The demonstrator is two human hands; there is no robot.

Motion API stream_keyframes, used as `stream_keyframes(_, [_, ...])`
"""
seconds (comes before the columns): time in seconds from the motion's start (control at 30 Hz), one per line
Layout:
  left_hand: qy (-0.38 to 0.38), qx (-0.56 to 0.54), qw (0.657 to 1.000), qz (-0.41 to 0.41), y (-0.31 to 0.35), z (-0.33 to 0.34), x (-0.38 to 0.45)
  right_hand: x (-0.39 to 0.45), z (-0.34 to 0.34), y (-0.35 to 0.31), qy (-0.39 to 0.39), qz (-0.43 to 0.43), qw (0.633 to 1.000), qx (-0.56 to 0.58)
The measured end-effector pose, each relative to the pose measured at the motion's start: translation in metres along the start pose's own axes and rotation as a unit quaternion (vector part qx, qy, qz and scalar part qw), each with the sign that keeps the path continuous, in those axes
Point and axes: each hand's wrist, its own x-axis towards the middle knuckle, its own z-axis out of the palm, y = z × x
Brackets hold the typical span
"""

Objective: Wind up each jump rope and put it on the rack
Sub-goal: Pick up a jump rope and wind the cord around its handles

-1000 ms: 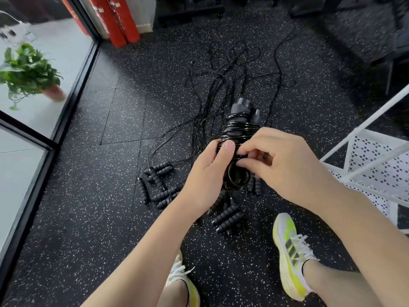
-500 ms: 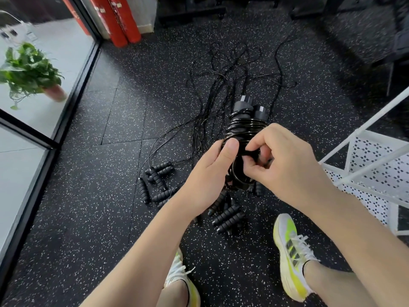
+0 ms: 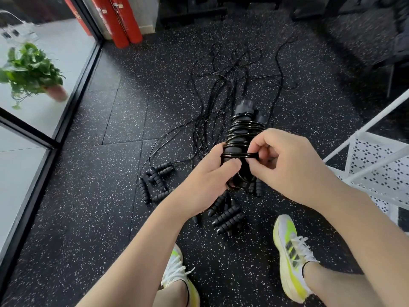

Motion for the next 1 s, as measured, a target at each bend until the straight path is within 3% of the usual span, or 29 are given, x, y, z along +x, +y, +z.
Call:
stream_keyframes(0.17, [0.026,0.096,0.995,0.015,-0.001,-0.002,0.002,0.001,-0.009,0.003,-0.021,-0.065,0.998,-0.016])
stream_keyframes(0.4, [0.043,0.27,0.96,0.063,0.002,-0.002,0.001,0.003,-0.004,0.01,-0.012,-0.098,0.99,-0.101])
stream_keyframes(0.67, [0.04,0.293,0.954,0.048,0.0,-0.001,0.001,0.005,-0.001,0.01,0.008,-0.078,0.992,-0.102])
stream_keyframes(0.8, [0.026,0.285,0.957,0.044,-0.004,-0.001,0.001,0.008,-0.004,0.008,-0.031,-0.085,0.988,-0.128])
stream_keyframes(0.9, [0.005,0.28,0.96,0.025,-0.009,-0.001,0.003,0.011,-0.005,0.012,-0.069,-0.015,0.994,-0.089])
stream_keyframes(1.0, [0.003,0.234,0.972,0.011,-0.012,-0.002,0.004,0.009,-0.004,0.014,-0.066,-0.086,0.986,-0.124])
